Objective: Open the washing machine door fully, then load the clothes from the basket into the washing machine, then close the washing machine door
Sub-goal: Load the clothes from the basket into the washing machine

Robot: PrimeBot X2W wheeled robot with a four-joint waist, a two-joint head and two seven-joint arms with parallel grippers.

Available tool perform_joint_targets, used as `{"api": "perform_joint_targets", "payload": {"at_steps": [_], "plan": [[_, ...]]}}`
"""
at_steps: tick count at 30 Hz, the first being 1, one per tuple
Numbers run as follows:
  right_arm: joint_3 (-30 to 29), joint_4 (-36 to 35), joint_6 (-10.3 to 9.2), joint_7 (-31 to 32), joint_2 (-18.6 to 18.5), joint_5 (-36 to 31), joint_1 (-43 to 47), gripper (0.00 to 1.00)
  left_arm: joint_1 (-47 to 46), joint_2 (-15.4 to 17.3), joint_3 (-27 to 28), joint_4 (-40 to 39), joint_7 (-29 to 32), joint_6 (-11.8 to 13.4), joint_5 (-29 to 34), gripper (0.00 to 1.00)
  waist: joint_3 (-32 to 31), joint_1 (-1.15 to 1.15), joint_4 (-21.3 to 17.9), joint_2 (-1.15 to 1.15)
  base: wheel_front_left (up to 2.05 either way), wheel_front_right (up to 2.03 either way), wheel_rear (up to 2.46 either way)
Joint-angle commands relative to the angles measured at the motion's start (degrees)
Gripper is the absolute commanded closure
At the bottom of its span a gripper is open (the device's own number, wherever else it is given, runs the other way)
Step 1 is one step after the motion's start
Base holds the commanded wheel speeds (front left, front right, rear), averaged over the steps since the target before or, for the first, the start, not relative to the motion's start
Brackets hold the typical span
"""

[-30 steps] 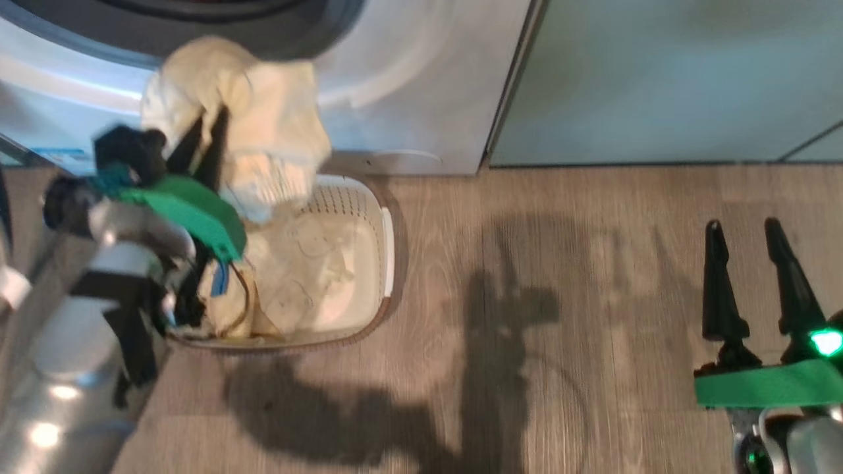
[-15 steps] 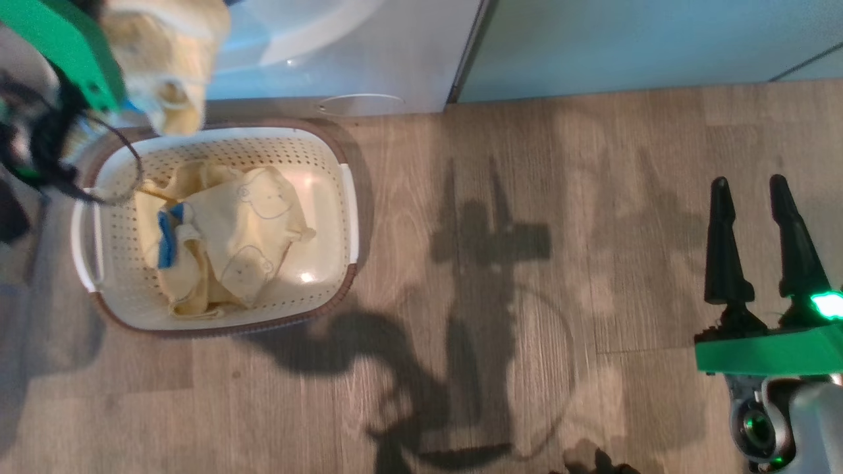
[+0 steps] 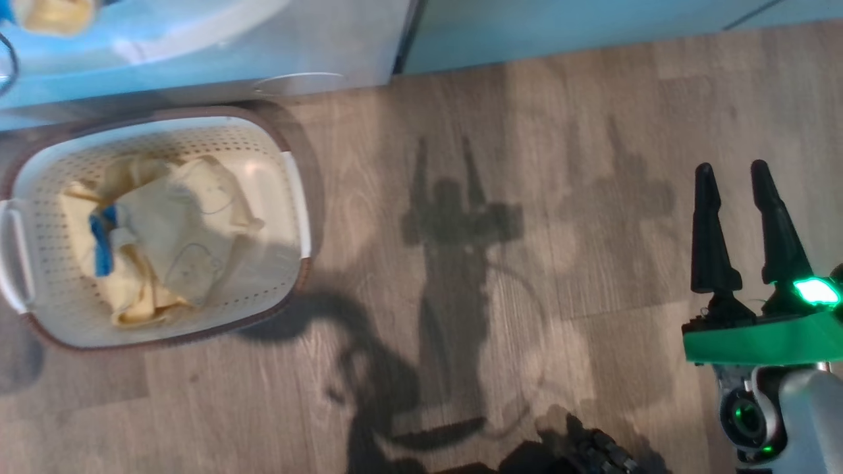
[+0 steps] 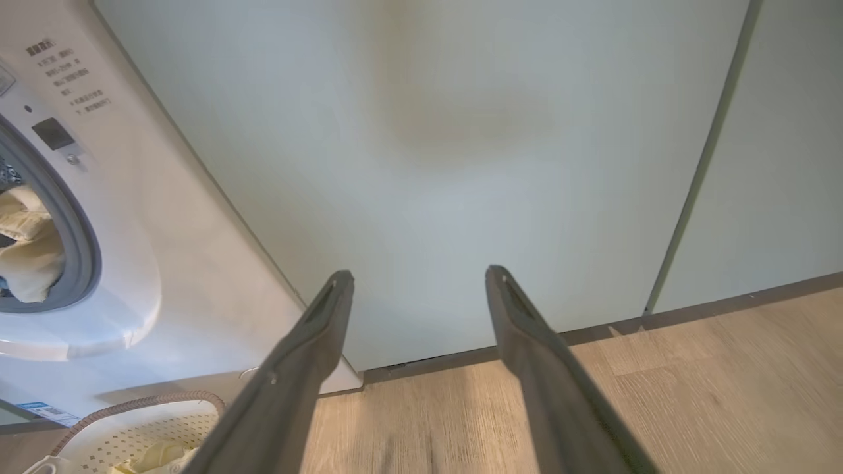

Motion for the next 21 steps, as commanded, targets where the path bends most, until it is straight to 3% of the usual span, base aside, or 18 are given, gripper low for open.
{"api": "perform_joint_targets", "payload": {"at_steps": [1, 10, 15, 21], "plan": [[1.35, -1.38, -0.16, -0.37, -0.34, 0.85, -0.23, 0.0, -3.83, 4.21, 1.93, -1.41, 1.37, 0.61, 0.72, 1.0, 1.22, 0.0, -1.74, 0.0, 0.0, 0.0, 0.0], [2.84, -1.52, -0.16, -0.37, -0.34, 2.89, -0.81, 0.0, -10.34, 7.47, 1.59, -0.41, 1.0, 1.67, 3.75, 1.0, 3.84, 0.0, -5.07, 0.0, 0.0, 0.0, 0.0], [2.88, -1.53, -0.16, -0.37, -0.34, 3.61, -1.0, 0.0, -12.79, 8.55, 1.62, 0.36, -5.15, 1.95, 5.91, 1.0, 4.93, 0.0, -5.91, 0.0, 0.0, 0.0, 0.0], [3.09, -1.85, -0.16, -0.37, -0.34, 3.89, -1.72, 0.0, -15.15, 8.87, 1.14, 0.96, -17.37, 2.18, 9.29, 1.0, 6.26, 0.0, -6.01, 0.0, 0.0, 0.0, 0.0]]}}
